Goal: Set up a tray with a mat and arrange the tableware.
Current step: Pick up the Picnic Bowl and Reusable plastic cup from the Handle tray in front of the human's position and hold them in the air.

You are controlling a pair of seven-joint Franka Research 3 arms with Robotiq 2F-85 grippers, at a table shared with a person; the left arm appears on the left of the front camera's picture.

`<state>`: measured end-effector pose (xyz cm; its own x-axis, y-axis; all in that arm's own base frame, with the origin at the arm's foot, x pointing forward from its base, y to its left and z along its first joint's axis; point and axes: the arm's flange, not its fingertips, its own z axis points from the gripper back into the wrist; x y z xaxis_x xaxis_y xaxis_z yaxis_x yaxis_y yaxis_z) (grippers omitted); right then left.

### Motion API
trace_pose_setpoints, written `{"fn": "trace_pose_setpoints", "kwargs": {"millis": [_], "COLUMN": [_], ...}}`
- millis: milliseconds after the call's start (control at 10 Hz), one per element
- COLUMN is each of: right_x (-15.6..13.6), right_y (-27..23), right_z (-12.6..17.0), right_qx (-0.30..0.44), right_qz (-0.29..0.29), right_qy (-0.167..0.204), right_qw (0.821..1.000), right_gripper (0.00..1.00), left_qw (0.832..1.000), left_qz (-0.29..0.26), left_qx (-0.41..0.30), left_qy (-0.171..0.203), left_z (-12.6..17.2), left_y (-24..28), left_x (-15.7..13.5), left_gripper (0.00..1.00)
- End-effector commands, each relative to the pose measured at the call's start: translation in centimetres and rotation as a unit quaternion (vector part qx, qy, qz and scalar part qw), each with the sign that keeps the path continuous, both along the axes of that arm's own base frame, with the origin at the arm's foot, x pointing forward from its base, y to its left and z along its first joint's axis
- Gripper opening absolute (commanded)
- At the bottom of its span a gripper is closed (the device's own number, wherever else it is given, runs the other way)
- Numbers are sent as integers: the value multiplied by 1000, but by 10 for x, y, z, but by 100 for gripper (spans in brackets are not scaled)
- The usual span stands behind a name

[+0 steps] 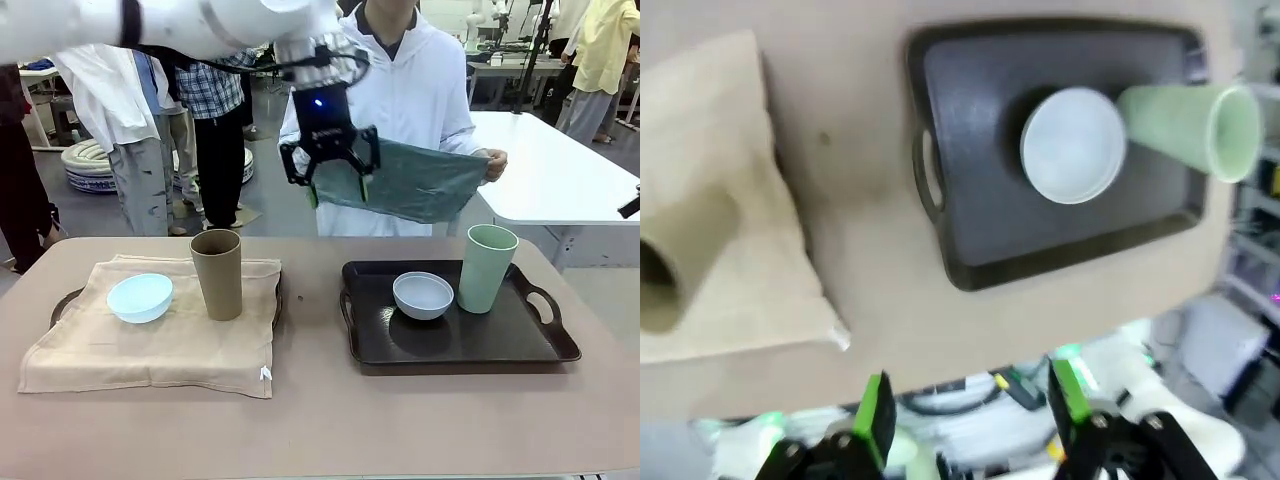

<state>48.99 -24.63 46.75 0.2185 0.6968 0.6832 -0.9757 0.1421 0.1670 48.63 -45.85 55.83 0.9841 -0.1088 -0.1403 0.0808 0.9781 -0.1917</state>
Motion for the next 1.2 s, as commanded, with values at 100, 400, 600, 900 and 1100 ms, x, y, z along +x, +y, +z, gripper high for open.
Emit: {"fn": "trace_pose_setpoints", "kwargs": {"millis": [100,400,600,900,1100], "right_x": [4,4,2,11,11], "right_y": [45,73,80,77,77], "right_z": [-10,-28,-38,-34,-34], "right_qx": [-14,-47,-42,-35,-35], "right_qz": [74,115,120,115,115], "right_qy": [-23,-14,-2,7,7], "right_qw": [997,992,992,993,993], "right_gripper": [100,100,100,100,100], "left_qw": [997,992,992,994,994], "left_qz": [32,52,40,34,34], "left_qx": [67,91,75,75,75], "left_qy": [-20,-66,-96,-71,-71], "left_z": [0,-19,-26,-32,-32], "left_y": [-56,-78,-81,-73,-73], "left_x": [38,29,8,9,9], "left_gripper": [81,81,81,81,81]}}
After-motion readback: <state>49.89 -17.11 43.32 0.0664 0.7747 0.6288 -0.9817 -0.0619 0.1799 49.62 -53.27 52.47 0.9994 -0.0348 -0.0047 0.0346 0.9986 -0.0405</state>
